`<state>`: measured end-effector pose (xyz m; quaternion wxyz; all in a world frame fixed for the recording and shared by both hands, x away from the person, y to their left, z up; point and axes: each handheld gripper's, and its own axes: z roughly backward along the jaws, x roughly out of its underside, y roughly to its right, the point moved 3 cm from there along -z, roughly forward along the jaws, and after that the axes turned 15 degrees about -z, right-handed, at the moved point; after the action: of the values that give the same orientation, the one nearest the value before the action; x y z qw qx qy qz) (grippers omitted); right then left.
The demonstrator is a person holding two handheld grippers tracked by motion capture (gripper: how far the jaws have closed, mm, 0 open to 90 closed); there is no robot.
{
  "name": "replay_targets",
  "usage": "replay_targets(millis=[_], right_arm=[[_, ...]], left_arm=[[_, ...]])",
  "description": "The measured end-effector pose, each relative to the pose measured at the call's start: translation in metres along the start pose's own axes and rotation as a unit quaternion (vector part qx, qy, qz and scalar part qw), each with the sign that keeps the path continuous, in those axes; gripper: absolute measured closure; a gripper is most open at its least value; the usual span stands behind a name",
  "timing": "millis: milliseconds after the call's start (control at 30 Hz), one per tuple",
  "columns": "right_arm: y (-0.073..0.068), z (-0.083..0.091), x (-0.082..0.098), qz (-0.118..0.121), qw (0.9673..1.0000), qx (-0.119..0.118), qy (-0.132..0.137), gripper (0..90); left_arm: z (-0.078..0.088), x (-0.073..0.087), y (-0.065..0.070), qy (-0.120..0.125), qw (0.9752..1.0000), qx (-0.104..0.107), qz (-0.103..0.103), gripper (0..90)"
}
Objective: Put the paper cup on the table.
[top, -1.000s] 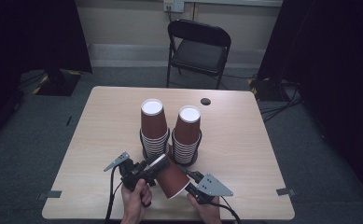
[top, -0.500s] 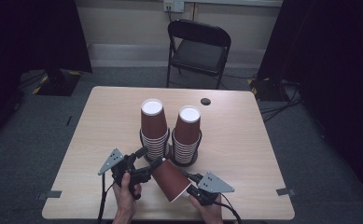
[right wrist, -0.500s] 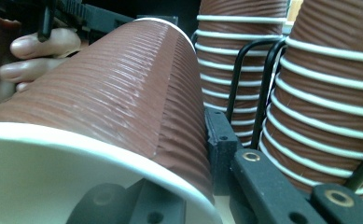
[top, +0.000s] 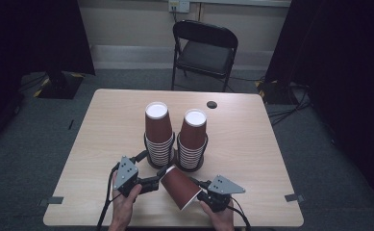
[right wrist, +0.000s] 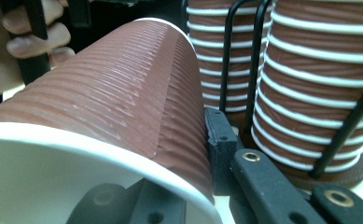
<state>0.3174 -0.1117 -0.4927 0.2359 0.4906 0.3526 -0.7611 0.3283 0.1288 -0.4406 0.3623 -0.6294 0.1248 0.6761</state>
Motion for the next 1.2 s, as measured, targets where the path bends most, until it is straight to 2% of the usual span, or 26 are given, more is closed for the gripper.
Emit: replay_targets(millis=[33,67,200,233,267,300,333,367,400,433,500,567,600,633,667,767,800,833,867,900,933,967,1067,1133,1167,1200], right_arm=[[0.001,0.001,0.000,-0.002,1.0000,-0.001,-0.004,85.7],[0.002,0.003,0.001,-0.009,0.9999,-0.001,-0.012,85.7],[0.007,0.007,0.000,-0.017,0.9995,-0.007,-0.027,85.7],[0.008,0.008,0.000,-0.019,0.9993,-0.008,-0.032,85.6],[0.010,0.009,0.000,-0.021,0.9992,-0.006,-0.034,85.6],[0.010,0.009,0.000,-0.021,0.9992,-0.006,-0.034,85.6],[0.013,0.012,-0.002,-0.025,0.9990,-0.005,-0.036,85.6],[0.014,0.013,-0.003,-0.026,0.9990,-0.004,-0.037,85.6],[0.016,0.015,-0.003,-0.028,0.9989,-0.002,-0.037,85.6],[0.016,0.015,-0.003,-0.028,0.9989,-0.002,-0.037,85.6],[0.019,0.019,-0.005,-0.032,0.9988,0.000,-0.038,85.6],[0.021,0.022,-0.006,-0.035,0.9986,0.003,-0.040,85.7],[0.023,0.024,-0.008,-0.038,0.9983,0.004,-0.043,85.6],[0.024,0.025,-0.009,-0.040,0.9982,0.002,-0.044,85.6],[0.025,0.026,-0.010,-0.047,0.9980,-0.003,-0.043,85.6],[0.026,0.028,-0.010,-0.055,0.9977,-0.011,-0.039,85.6],[0.027,0.030,-0.011,-0.061,0.9972,-0.014,-0.039,85.6],[0.027,0.030,-0.011,-0.061,0.9972,-0.014,-0.039,85.6],[0.027,0.031,-0.013,-0.066,0.9969,-0.019,-0.039,85.6],[0.027,0.031,-0.013,-0.067,0.9968,-0.019,-0.039,85.6],[0.027,0.032,-0.014,-0.067,0.9967,-0.021,-0.041,85.6],[0.027,0.032,-0.014,-0.067,0.9967,-0.021,-0.041,85.6],[0.026,0.031,-0.018,-0.068,0.9961,-0.028,-0.049,85.6],[0.024,0.030,-0.020,-0.069,0.9953,-0.033,-0.060,85.6],[0.023,0.030,-0.021,-0.069,0.9950,-0.034,-0.064,85.6],[0.023,0.029,-0.021,-0.069,0.9945,-0.037,-0.069,85.6]], left_arm=[[0.002,-0.001,0.002,-0.011,0.9997,-0.002,-0.023,20.1],[0.004,-0.002,0.004,-0.021,0.9986,0.000,-0.049,25.6],[0.004,-0.003,0.011,-0.030,0.9952,0.016,-0.092,24.1],[0.004,-0.002,0.013,-0.034,0.9927,0.031,-0.112,22.6],[0.002,-0.002,0.017,-0.036,0.9914,0.029,-0.123,19.5],[0.002,-0.002,0.017,-0.036,0.9914,0.029,-0.123,17.7],[0.000,-0.001,0.023,-0.047,0.9876,0.028,-0.147,17.9],[-0.001,0.000,0.025,-0.051,0.9862,0.025,-0.155,16.9],[-0.001,0.000,0.025,-0.051,0.9862,0.025,-0.155,15.2],[-0.001,0.001,0.027,-0.053,0.9851,0.022,-0.162,15.2],[-0.001,0.002,0.031,-0.056,0.9813,0.026,-0.182,15.7],[-0.002,0.003,0.035,-0.065,0.9751,0.023,-0.211,15.7],[-0.004,0.004,0.038,-0.068,0.9702,0.025,-0.231,15.7],[-0.004,0.004,0.038,-0.068,0.9702,0.025,-0.231,15.7],[-0.005,0.005,0.041,-0.079,0.9659,0.030,-0.245,15.7],[-0.005,0.005,0.044,-0.076,0.9659,0.043,-0.244,15.7],[-0.006,0.005,0.047,-0.083,0.9599,0.035,-0.266,15.7],[-0.006,0.005,0.047,-0.083,0.9599,0.035,-0.266,15.7],[-0.008,0.006,0.051,-0.090,0.9526,0.028,-0.289,15.7],[-0.008,0.006,0.053,-0.090,0.9508,0.029,-0.295,15.7],[-0.008,0.006,0.053,-0.090,0.9508,0.029,-0.295,15.7],[-0.008,0.007,0.055,-0.093,0.9473,0.032,-0.305,15.7],[-0.011,0.010,0.063,-0.102,0.9392,0.027,-0.327,15.6],[-0.013,0.012,0.068,-0.112,0.9309,0.022,-0.347,15.6],[-0.014,0.013,0.070,-0.118,0.9276,0.021,-0.354,16.0],[-0.015,0.014,0.074,-0.116,0.9267,0.023,-0.357,17.1]])
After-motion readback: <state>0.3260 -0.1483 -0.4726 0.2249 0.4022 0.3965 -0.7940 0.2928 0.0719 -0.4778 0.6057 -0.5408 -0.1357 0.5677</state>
